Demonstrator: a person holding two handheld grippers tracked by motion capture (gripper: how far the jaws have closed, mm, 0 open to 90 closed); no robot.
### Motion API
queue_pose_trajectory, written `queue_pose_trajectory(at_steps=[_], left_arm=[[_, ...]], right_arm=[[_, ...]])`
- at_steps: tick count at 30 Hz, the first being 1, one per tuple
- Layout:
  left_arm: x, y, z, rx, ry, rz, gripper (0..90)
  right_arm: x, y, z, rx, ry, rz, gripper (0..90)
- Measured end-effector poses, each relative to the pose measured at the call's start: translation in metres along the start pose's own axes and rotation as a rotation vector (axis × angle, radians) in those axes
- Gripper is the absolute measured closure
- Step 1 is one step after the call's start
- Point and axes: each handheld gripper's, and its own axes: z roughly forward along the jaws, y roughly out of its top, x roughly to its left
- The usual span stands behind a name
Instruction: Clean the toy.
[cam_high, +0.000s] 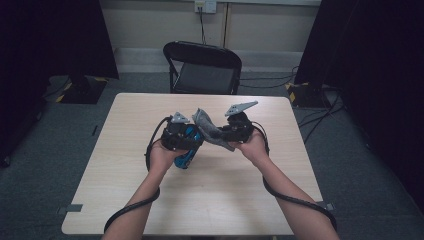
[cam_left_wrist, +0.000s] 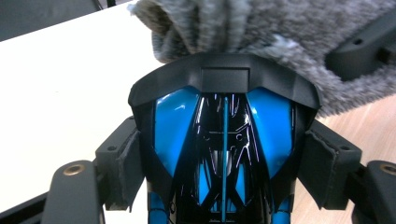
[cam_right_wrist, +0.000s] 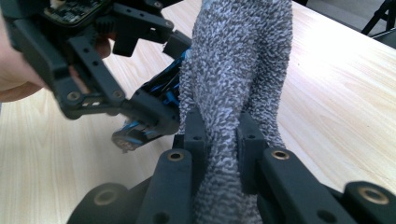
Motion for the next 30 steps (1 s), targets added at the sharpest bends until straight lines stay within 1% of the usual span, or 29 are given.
queue_pose_trajectory(at_steps=[6, 10, 16, 18, 19, 21, 24, 25, 30], left_arm=[[0.004, 0.0, -0.001, -0.002, 0.01, -0.012, 25.5], [0.005, 0.001, 0.0, -0.003, 0.024, -0.009, 25.5], [0.007, 0.002, -0.001, -0.008, 0.035, -0.015, 25.5], [0.008, 0.002, -0.002, -0.012, 0.038, -0.015, 25.5], [0.008, 0.003, -0.004, -0.018, 0.037, -0.02, 25.5], [0.01, 0.004, -0.007, -0.026, 0.042, -0.018, 25.5], [0.011, 0.007, -0.013, -0.036, 0.045, -0.014, 25.5], [0.011, 0.008, -0.014, -0.041, 0.043, -0.014, 25.5], [0.008, 0.011, -0.018, -0.049, 0.038, -0.003, 25.5]], right_arm=[[0.003, -0.004, -0.001, -0.001, 0.011, -0.013, 79.1], [0.005, -0.007, -0.002, -0.003, 0.015, -0.017, 79.1], [0.003, -0.014, -0.004, -0.007, 0.028, -0.004, 79.1], [0.002, -0.018, -0.005, -0.002, 0.03, 0.001, 79.1], [0.001, -0.02, -0.005, 0.005, 0.027, 0.002, 79.1], [0.0, -0.025, -0.006, 0.025, 0.026, 0.001, 79.1], [-0.004, -0.031, -0.009, 0.039, 0.016, 0.01, 79.1], [-0.006, -0.033, -0.011, 0.04, 0.005, 0.014, 79.1], [-0.019, -0.04, -0.018, 0.028, -0.041, 0.059, 79.1]])
